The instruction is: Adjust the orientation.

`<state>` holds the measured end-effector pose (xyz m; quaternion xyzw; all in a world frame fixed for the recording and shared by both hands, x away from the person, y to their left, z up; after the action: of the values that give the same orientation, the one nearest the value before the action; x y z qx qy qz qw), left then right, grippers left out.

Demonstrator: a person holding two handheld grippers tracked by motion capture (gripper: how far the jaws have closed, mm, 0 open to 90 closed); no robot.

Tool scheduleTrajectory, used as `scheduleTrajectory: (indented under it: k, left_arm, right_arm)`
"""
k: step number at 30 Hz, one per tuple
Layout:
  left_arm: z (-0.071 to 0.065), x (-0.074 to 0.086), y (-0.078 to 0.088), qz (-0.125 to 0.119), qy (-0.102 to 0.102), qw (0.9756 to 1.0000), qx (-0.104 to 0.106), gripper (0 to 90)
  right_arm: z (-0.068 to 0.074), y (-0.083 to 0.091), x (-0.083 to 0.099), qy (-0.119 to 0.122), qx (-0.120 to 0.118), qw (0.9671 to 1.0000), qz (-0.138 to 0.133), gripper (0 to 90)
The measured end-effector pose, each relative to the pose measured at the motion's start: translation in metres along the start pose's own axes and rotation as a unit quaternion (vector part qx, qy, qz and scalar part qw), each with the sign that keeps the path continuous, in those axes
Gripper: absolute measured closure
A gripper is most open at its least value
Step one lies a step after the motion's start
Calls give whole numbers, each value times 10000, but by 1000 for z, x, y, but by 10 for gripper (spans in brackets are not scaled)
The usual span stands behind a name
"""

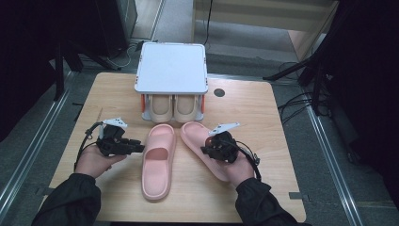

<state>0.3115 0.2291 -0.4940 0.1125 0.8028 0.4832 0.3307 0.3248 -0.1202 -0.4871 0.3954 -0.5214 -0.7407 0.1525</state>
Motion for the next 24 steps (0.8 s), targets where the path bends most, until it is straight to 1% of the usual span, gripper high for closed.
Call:
scheduleTrajectory:
  k: [1, 4, 8, 11, 13, 14, 17, 20, 21, 24]
  left_arm:
    - [0, 0, 0, 8, -6, 10000, -6, 640]
    - [-1, 0, -2, 24, 4, 10000, 9, 637]
    - [-4, -1, -3, 44, -59, 10000, 58, 633]
    - [-5, -2, -4, 61, -106, 9999, 48, 633]
    - [-5, -2, -3, 61, -102, 9999, 53, 633]
    - [-5, -1, -3, 63, -92, 9999, 55, 633]
    - [-5, -1, -3, 59, -81, 9999, 59, 632]
    - [-5, -1, -3, 54, -93, 9999, 48, 632]
    - [-5, -1, -3, 52, -91, 9999, 41, 629]
    - [-3, 0, -1, -14, -43, 10000, 50, 628]
  right_arm:
    - [1, -2, -1, 3, -24, 10000, 38, 858]
    - [7, -7, -1, 34, 13, 10000, 91, 855]
    - [13, -13, -3, 79, 47, 9999, 112, 847]
    - [17, -17, -4, 79, 43, 9999, 131, 837]
    - [19, -19, -5, 81, 1, 9999, 135, 827]
    - [20, -19, -6, 108, -36, 9999, 84, 824]
    - [23, -19, -7, 166, 16, 9999, 3, 818]
    - [20, -18, -7, 160, -73, 9998, -60, 781]
    - [19, -15, -7, 105, -95, 9999, -70, 767]
    - [14, -4, -4, 105, -184, 9995, -229, 737]
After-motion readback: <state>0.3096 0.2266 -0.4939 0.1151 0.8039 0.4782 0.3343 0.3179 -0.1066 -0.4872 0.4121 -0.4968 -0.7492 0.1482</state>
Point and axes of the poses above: each handheld gripper's, and its own axes: y roughly backward along the jaws, x roughly out of its underside, z roughly to its left, the point moved 1 cm from there along -y, roughly forward along the jaws, and after that the axes turned 14 degrees about z, right-handed, at the moved point
